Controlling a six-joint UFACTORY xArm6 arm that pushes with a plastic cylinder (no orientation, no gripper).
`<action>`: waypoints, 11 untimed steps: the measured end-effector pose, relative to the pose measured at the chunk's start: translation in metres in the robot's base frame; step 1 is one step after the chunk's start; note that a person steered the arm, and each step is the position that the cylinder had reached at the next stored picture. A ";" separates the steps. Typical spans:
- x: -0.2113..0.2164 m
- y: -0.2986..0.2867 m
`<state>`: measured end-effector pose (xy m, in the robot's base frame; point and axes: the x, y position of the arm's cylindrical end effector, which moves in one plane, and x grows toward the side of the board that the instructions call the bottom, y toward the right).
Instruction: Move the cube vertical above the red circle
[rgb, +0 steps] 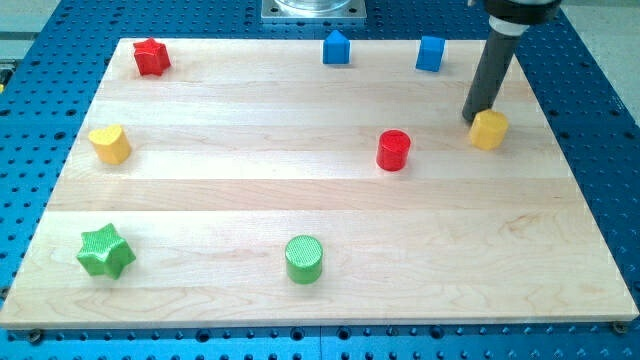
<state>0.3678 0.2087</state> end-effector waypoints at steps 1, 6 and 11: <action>0.017 0.000; -0.115 0.079; -0.154 0.014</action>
